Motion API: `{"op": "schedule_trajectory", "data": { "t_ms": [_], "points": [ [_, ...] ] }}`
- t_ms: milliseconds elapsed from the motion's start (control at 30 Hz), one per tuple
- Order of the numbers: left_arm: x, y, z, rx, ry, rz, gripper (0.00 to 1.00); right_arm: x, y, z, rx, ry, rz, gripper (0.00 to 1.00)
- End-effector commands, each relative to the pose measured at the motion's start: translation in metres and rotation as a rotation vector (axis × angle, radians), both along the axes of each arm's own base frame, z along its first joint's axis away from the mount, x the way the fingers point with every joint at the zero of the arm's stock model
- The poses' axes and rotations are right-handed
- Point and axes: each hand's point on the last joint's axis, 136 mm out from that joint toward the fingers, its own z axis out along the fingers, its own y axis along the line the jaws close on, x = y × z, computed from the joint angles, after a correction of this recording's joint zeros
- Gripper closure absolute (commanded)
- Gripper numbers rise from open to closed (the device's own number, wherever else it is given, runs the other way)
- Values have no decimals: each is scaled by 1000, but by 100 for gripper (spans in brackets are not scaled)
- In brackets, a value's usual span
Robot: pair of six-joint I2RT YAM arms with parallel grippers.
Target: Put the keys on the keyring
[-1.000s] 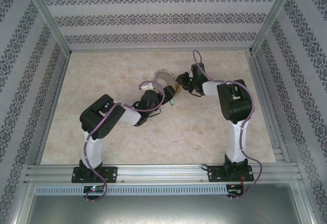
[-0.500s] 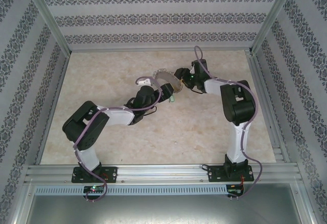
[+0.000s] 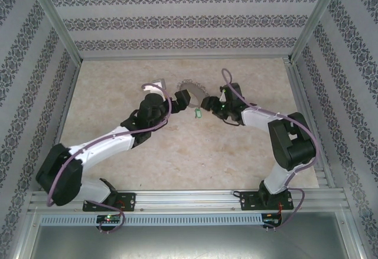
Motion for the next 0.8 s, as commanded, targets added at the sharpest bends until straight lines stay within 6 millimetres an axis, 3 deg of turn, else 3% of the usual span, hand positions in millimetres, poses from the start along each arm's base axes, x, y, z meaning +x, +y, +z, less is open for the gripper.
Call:
{"op": "schedule_trajectory", "data": {
  "t_ms": [0,300,433,467,533,633,767],
  "points": [
    [-12,32,-4,200,2,58,0,-24,0,-5,-94,-14,35,39],
    [-31,94,12,475,-106,221,0,-53,-12,-2,-240,-84,68,35],
    [-39,120,14,633,-163,274,0,-53,-29,17,-332,-201,70,19],
    [-40,130,15,670,-166,302,0,-52,-35,25,-368,-242,69,10],
    [-40,150,15,708,-159,347,0,-50,-50,41,-442,-309,40,2],
    [-37,184,7,723,-139,419,0,-44,-80,68,-564,-424,-56,2],
    [-32,224,-27,748,-79,506,0,-30,-131,88,-664,-528,-218,2]
  ]
}}
